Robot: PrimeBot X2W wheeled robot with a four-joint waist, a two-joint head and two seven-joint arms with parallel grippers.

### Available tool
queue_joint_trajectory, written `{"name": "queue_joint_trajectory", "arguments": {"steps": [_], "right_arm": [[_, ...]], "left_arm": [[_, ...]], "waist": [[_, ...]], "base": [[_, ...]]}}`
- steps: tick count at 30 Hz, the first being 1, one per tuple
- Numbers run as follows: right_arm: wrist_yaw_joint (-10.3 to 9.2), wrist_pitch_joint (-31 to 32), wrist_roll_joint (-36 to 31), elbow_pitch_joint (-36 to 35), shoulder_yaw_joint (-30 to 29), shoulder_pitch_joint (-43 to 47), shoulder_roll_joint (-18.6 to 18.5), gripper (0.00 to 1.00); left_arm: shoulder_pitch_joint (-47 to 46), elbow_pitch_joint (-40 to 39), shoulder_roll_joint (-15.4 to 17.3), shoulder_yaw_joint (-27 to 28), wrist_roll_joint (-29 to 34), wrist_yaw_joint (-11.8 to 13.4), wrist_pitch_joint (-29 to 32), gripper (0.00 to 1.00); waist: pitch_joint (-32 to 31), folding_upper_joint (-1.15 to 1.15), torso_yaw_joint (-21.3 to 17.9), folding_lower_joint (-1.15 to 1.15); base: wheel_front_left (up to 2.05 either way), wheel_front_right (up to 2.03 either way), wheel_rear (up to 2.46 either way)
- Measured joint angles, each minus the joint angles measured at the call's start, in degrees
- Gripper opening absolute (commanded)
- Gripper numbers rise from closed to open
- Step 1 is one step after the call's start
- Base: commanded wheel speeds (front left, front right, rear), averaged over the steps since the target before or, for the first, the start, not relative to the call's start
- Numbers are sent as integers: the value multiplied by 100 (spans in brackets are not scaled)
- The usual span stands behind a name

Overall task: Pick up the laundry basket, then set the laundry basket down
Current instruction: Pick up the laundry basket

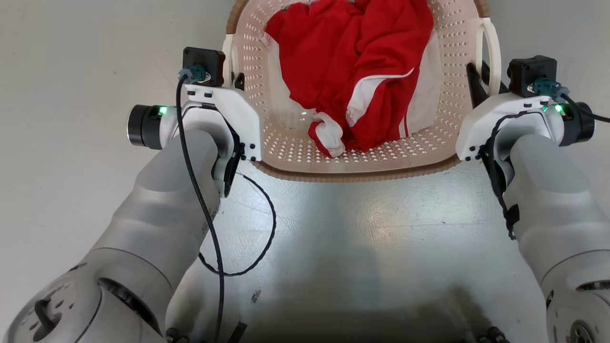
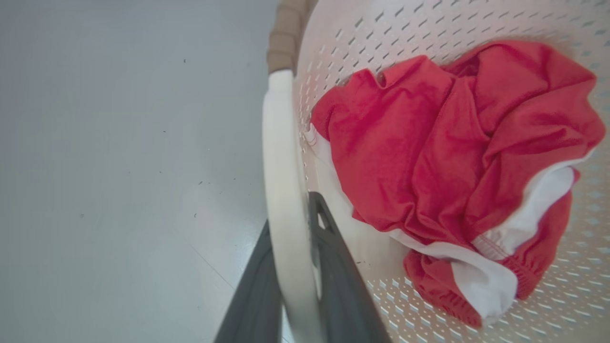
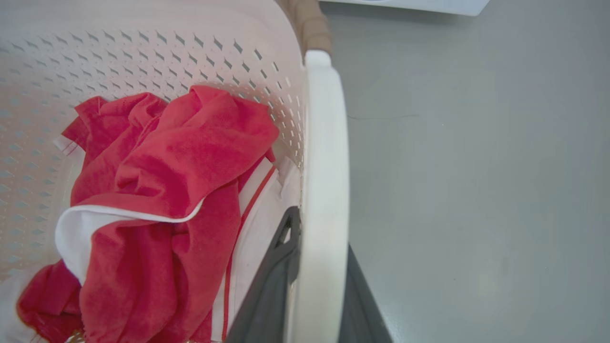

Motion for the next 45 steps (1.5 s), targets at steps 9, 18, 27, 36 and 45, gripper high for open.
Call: {"name": "queue_joint_trajectory", "arguments": {"steps": [9,18,27,36,45], "right_arm": [[0,71,134,121,153,97,-1,0],[-1,528,644,185,857,564,4,0],[-8,1024,1599,192,1895,1268,9,0],[-12,1681,2705,-183,3038,2173,8,0],[-18,2129,3362,-327,3719,2812,9,0]], "left_arm": [[151,-8,0,-154,-246,59,113,0],[697,14,1,-336,-493,59,290,0],[1501,112,0,-499,-712,43,417,0],[2384,235,12,-633,-895,-37,553,0],[3033,322,25,-782,-993,-161,781,0]], "waist": [[-349,0,54,0],[-1001,0,70,0],[-1972,0,-23,0],[-3116,0,-228,0],[-4160,0,-508,0]], "base": [[0,0,0],[0,0,0],[0,0,0],[0,0,0],[0,0,0]]}}
